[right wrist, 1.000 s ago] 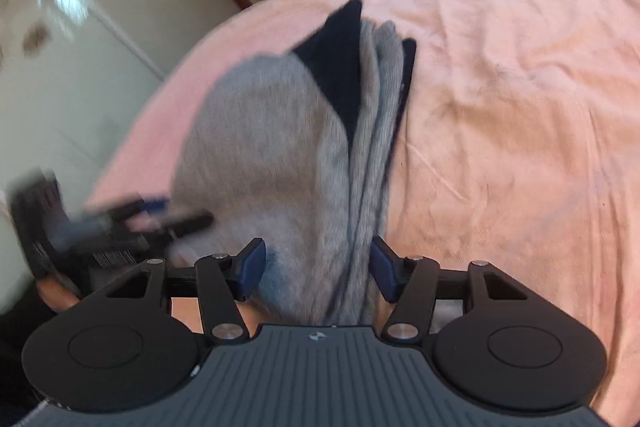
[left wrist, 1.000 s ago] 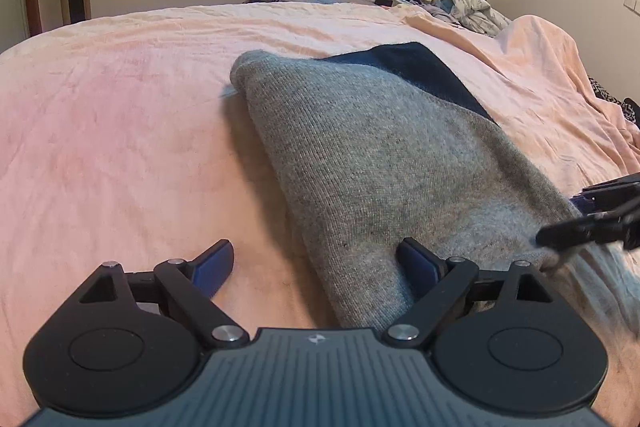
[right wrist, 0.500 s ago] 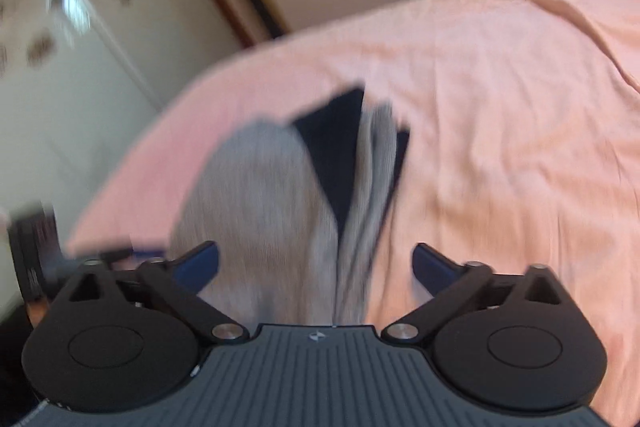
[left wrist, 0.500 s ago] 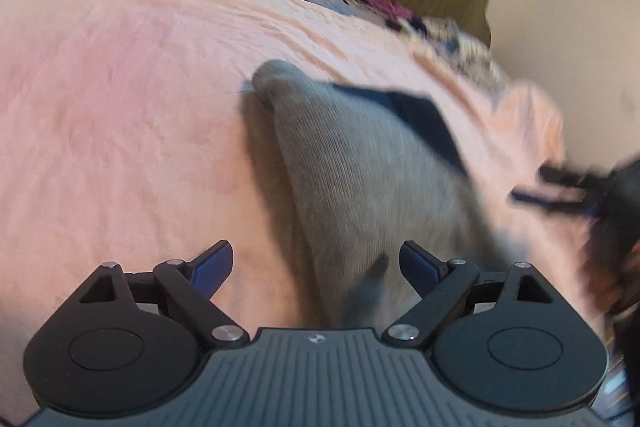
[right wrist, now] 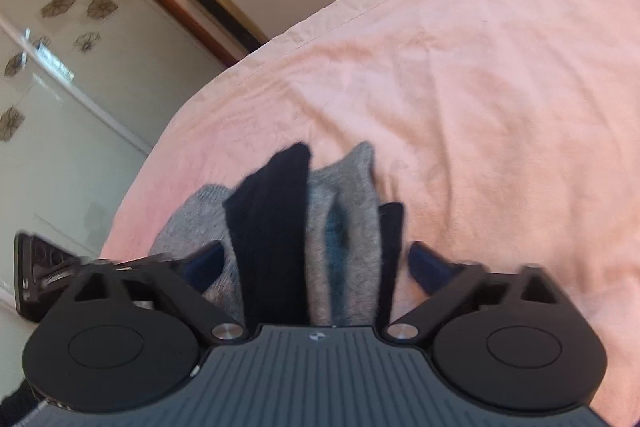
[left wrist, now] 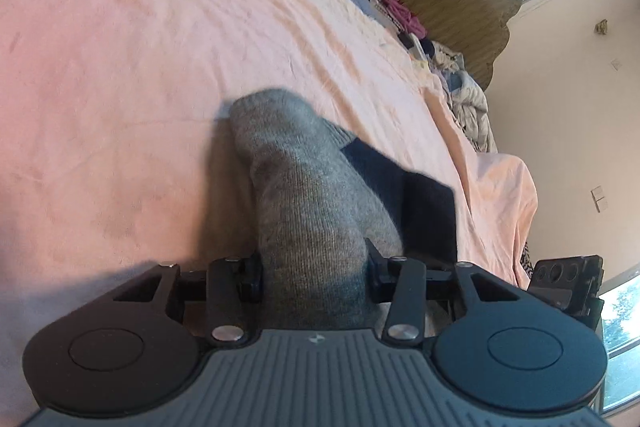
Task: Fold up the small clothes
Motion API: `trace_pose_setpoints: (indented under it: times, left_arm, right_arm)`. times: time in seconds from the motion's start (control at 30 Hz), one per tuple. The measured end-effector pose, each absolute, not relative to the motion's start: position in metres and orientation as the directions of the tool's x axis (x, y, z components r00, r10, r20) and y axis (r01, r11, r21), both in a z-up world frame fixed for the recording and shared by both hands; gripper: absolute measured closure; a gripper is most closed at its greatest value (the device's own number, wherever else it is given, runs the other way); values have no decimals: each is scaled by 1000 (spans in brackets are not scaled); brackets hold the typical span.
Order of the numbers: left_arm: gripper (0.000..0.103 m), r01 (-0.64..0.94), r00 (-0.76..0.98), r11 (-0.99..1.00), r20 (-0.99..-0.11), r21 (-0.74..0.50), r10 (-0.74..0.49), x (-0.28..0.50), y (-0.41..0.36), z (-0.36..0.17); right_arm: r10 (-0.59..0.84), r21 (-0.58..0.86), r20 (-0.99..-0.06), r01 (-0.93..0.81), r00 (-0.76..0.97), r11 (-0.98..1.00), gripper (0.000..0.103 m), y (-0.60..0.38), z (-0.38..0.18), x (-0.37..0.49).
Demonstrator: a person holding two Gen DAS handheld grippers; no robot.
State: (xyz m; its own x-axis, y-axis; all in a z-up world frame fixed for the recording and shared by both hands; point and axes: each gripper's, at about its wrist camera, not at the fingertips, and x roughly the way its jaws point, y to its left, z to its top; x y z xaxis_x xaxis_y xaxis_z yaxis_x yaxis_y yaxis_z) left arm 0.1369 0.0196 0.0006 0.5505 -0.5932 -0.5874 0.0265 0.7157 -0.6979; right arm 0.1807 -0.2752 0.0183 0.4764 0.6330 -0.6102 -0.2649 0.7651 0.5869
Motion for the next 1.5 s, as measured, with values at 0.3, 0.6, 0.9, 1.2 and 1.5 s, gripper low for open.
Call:
trace_pose_setpoints:
  times: [0.3,0.6,0.9,1.2,1.5]
  left_arm:
    - [70,102,636,786,-568,-610,-523,121,56,47]
    - [52,-53,611,843,-685,-536,-397,146,133,35]
    - [35,25,628,710,-542,-704,-559,35,124,-3]
    - [86,37,591,782,-617,-623,-520,37,105,0]
    - [84,78,606,867,-667,-492,-433,-15,103,12]
  right_arm:
    - [719,630,-509,-364,472,685,73,-239,59,170]
    - [726,727,-506,-223,466,650,41,-178,31,224]
    - [776,749,-499,-259,386,610,30,-201,19,135]
    - [762,716,-518,-290,389,635,79,-199,8,101]
    - [796,725,-493,-340,352,599,87,-211,22,54]
